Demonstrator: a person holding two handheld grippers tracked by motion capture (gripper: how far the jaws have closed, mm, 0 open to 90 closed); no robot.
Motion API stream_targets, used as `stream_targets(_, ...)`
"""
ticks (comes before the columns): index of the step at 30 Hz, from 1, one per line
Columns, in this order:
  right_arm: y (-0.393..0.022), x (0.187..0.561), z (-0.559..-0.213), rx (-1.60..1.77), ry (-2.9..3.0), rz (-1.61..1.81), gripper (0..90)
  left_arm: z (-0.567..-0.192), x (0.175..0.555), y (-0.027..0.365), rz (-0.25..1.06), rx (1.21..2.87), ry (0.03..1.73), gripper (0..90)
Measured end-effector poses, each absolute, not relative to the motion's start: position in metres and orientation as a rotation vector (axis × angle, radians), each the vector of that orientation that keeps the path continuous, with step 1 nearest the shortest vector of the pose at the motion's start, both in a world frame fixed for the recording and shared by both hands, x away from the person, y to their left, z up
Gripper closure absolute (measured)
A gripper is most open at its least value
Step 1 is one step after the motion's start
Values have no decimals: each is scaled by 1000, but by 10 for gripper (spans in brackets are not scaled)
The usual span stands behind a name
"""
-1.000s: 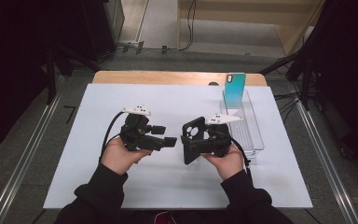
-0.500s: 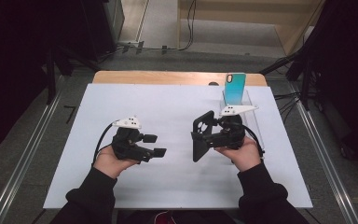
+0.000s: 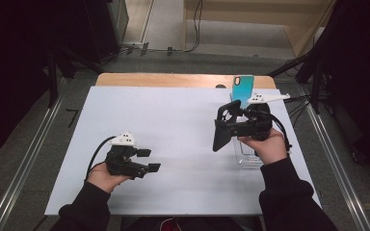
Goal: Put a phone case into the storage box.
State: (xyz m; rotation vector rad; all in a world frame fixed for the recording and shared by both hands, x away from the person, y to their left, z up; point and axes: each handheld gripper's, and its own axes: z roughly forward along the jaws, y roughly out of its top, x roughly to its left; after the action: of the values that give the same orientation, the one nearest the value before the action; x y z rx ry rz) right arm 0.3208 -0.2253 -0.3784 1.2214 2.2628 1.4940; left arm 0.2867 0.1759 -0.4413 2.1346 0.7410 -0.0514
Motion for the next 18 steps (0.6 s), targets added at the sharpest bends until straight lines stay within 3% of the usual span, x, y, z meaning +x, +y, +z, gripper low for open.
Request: stream_targets(18,-269,353,-353,1424,1994,1351,133,-448,279,186,-49,2128,747,296)
